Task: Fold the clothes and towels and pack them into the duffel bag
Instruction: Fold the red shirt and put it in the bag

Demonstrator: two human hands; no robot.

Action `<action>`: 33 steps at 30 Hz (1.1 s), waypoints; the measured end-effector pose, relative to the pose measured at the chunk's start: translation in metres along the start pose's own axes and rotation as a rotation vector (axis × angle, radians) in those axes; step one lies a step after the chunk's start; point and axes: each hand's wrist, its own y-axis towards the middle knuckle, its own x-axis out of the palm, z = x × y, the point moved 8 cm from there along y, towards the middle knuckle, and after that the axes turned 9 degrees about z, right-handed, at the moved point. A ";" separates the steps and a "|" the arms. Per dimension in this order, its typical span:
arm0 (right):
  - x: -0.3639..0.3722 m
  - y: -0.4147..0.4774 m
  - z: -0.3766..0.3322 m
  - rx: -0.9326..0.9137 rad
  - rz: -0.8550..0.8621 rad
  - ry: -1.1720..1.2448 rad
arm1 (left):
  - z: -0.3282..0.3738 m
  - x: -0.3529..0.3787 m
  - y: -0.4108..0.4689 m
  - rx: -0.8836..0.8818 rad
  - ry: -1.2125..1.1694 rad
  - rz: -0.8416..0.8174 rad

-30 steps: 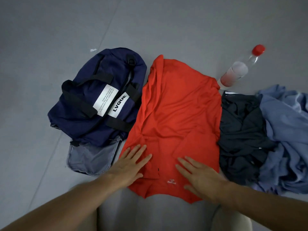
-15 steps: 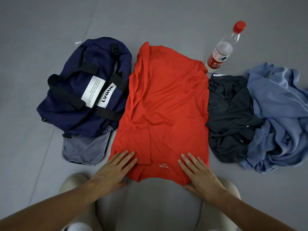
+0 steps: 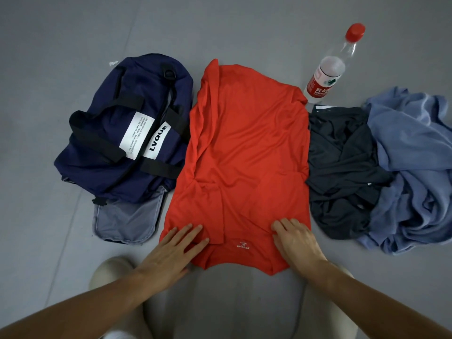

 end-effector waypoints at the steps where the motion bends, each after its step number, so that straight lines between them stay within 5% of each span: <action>1: -0.002 0.000 0.003 0.007 0.021 0.001 | -0.001 0.001 -0.002 0.000 -0.002 -0.004; 5: -0.020 -0.008 -0.002 -0.079 0.053 0.061 | -0.003 0.003 -0.003 -0.004 -0.001 -0.001; 9: -0.014 -0.033 -0.028 -0.297 -0.117 0.010 | -0.002 0.004 -0.002 -0.004 0.013 -0.015; 20: 0.014 -0.055 -0.015 -0.248 -0.412 -0.118 | -0.008 -0.006 0.010 -0.051 0.011 -0.003; 33: -0.008 -0.045 -0.012 -0.145 -0.309 0.043 | -0.004 -0.020 0.005 -0.084 -0.135 0.051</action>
